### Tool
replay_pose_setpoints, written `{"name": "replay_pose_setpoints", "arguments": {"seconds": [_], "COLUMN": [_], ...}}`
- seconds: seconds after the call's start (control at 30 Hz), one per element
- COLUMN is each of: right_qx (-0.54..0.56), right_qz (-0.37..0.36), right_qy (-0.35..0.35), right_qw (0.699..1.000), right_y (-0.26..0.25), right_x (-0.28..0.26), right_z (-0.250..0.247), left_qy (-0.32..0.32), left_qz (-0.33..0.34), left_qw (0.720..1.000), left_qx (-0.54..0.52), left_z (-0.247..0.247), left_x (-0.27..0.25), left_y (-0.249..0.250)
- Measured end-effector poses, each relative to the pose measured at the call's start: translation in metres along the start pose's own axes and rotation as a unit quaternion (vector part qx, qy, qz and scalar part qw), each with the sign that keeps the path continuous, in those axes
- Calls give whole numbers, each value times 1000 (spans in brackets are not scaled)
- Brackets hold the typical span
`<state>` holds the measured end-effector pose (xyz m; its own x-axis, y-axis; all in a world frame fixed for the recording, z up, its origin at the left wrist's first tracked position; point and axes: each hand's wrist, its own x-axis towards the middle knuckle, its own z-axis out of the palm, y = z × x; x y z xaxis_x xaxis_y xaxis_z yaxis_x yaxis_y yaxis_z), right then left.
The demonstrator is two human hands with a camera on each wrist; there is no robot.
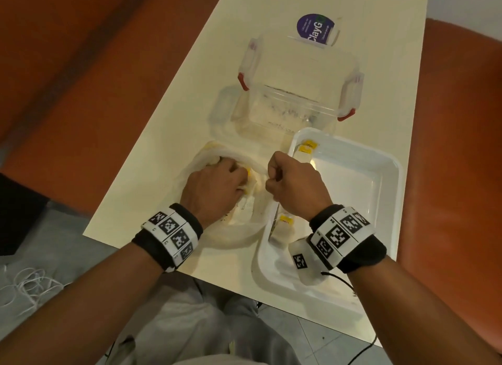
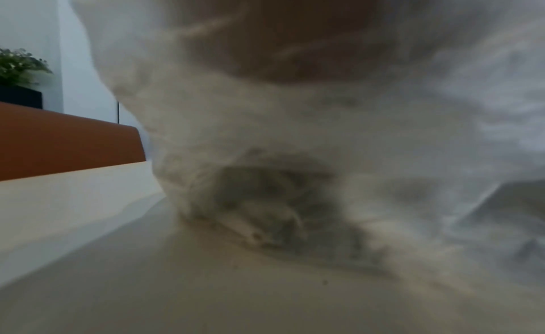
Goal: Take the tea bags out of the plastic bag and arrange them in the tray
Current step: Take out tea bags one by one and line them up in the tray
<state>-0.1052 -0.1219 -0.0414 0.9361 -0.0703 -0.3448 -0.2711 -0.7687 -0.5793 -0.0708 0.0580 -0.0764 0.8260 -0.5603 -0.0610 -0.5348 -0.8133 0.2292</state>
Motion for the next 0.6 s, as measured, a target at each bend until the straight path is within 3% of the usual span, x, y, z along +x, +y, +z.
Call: {"name": "replay_pose_setpoints", "arguments": {"seconds": [0.17,0.23,0.3,0.33,0.37,0.43,0.47,0.53,0.6], "right_qx": [4,6,5,5,7,18,23,27,36], "right_qz": [-8,-13,-17,-20,-23,-30,-35,-44,-49], "right_qy": [-8,-11,-15,-16,-18,-25,-27,-29,-17], "right_qw": [1000,1000,1000,1000,1000,999,999,998,998], "right_y": [2,2,3,3,3,2,2,2,0], "right_x": [-1,-1,-1,-1,0,-1,-2,-6,-12], "right_z": [-3,-3,-3,-4,-4,-6,-7,-10,-18], "left_qy": [43,42,43,39,28,-13,-30,-52,-66], "left_qz": [13,-40,-118,-158,-194,-242,-252,-251,-237], "left_qw": [994,983,954,924,875,744,693,637,606], "left_qx": [-100,-174,-271,-346,-442,-623,-675,-727,-757], "left_z": [0,-8,-16,-20,-26,-37,-42,-51,-56], "left_x": [-14,-19,-22,-23,-24,-25,-26,-28,-30], "left_y": [-12,-14,-15,-16,-15,-9,-7,-3,1]}}
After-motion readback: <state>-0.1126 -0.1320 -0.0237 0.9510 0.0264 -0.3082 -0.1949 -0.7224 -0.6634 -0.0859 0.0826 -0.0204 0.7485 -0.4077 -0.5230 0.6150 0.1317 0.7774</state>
